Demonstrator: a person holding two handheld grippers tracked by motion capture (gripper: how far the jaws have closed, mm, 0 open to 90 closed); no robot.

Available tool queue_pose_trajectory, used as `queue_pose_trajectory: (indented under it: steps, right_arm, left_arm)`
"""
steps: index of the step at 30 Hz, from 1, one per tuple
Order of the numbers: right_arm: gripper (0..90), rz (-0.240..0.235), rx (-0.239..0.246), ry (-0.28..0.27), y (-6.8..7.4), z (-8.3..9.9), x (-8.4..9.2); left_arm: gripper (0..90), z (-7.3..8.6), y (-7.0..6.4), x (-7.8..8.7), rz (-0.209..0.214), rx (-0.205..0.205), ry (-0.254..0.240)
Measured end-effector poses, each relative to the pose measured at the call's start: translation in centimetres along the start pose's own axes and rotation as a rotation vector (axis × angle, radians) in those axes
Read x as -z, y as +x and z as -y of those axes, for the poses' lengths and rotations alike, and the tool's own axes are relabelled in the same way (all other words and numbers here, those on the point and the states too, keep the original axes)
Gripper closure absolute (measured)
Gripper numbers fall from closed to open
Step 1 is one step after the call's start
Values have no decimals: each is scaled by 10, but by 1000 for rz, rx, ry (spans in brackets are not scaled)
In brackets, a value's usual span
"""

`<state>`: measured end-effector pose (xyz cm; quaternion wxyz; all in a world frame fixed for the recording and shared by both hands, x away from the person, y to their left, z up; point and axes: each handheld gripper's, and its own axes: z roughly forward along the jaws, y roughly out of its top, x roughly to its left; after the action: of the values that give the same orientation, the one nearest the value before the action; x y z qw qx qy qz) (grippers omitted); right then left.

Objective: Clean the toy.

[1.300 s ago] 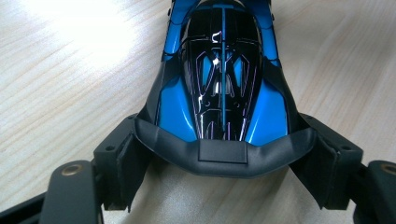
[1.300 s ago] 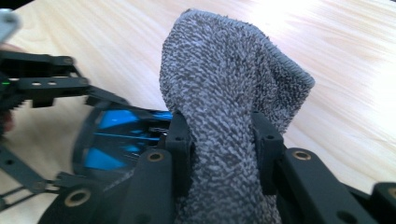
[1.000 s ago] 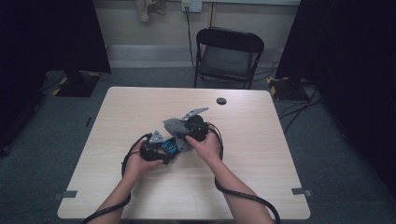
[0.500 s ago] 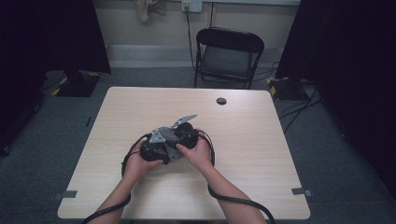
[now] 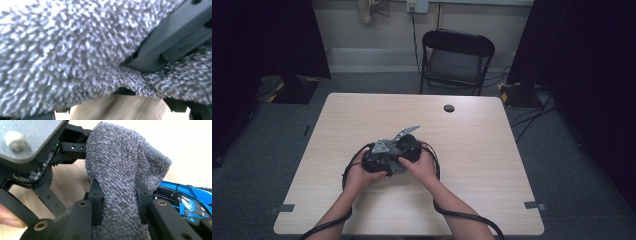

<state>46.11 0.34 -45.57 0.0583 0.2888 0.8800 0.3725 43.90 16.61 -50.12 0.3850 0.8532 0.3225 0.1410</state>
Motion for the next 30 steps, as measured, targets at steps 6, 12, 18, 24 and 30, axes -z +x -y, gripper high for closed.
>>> queue_pose_trajectory:
  steps: [6,12,18,24,30]
  right_arm:
    - [664,11,25,21,0,-2,0]
    - [665,22,4,14,-5,-1,3]
    - [667,37,-6,10,-10,0,5]
    - [669,28,-37,3,-19,1,7]
    - [668,70,-34,7,-29,2,12]
  left_arm:
    - [248,0,0,0,-2,-6,2]
    - [248,0,0,0,5,1,2]
    - [248,0,0,0,5,2,2]
    - [248,0,0,0,5,2,2]
    - [248,0,0,0,5,1,2]
